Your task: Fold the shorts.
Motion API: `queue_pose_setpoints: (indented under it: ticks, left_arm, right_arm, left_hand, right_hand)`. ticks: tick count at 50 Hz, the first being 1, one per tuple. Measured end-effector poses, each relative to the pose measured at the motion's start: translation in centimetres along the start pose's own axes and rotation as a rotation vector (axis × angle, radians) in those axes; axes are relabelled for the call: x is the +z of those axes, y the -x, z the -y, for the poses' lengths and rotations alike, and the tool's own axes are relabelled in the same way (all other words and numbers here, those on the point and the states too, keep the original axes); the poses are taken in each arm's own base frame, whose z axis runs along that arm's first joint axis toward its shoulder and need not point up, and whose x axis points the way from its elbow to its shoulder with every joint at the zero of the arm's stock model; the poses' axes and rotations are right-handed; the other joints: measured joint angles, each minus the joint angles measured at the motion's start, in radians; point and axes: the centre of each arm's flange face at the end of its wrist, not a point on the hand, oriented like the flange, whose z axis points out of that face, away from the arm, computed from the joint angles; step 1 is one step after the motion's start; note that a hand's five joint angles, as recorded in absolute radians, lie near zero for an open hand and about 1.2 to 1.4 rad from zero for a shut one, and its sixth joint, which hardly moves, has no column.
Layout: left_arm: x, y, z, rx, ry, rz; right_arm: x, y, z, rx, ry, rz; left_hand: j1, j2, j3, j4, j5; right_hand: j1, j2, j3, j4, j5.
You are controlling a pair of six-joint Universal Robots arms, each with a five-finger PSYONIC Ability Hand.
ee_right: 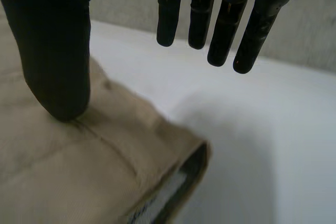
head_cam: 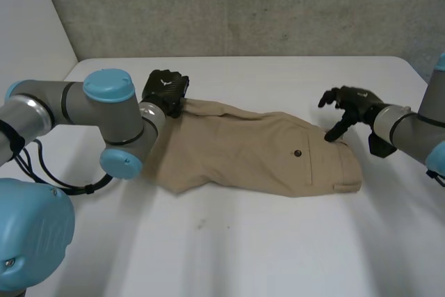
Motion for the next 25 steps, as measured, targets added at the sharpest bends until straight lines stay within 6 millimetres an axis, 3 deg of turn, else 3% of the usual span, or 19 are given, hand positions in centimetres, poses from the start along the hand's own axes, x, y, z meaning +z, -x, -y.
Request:
queue_pose_setpoints:
  ticks: [9, 11, 14, 25]
  left_arm:
    - [-0.1, 0.0, 0.1, -0.002, 0.0, 0.0]
    - [-0.1, 0.0, 0.1, -0.001, -0.002, -0.001]
    - [0.0, 0.0, 0.2, -0.001, -0.006, -0.003]
    - [0.4, 0.0, 0.7, 0.003, -0.046, 0.005]
  right_arm:
    - [1.0, -0.5, -2.7, 0.043, 0.095, 0.004]
    - [1.1, -0.4, -2.8, 0.044, 0.098, 0.014]
    - [1.2, -0.3, -2.9, 0.044, 0.097, 0.028]
    - [1.2, -0.4, -0.8, -0.003, 0.011, 0.002]
  left_hand:
    - [0.0, 0.0, 0.0, 0.0, 0.0]
    - [0.0, 0.0, 0.0, 0.0, 0.0]
    - [0.0, 0.0, 0.0, 0.0, 0.0]
    - [0.0, 0.0, 0.0, 0.0, 0.0]
  right_hand:
    - [0.007, 0.027, 0.034, 0.039, 0.039]
    - [0.265, 0.34, 0.321, 0.323, 0.299]
    - [0.471, 0.647, 0.609, 0.649, 0.606]
    - [0.555, 0.708, 0.703, 0.721, 0.69]
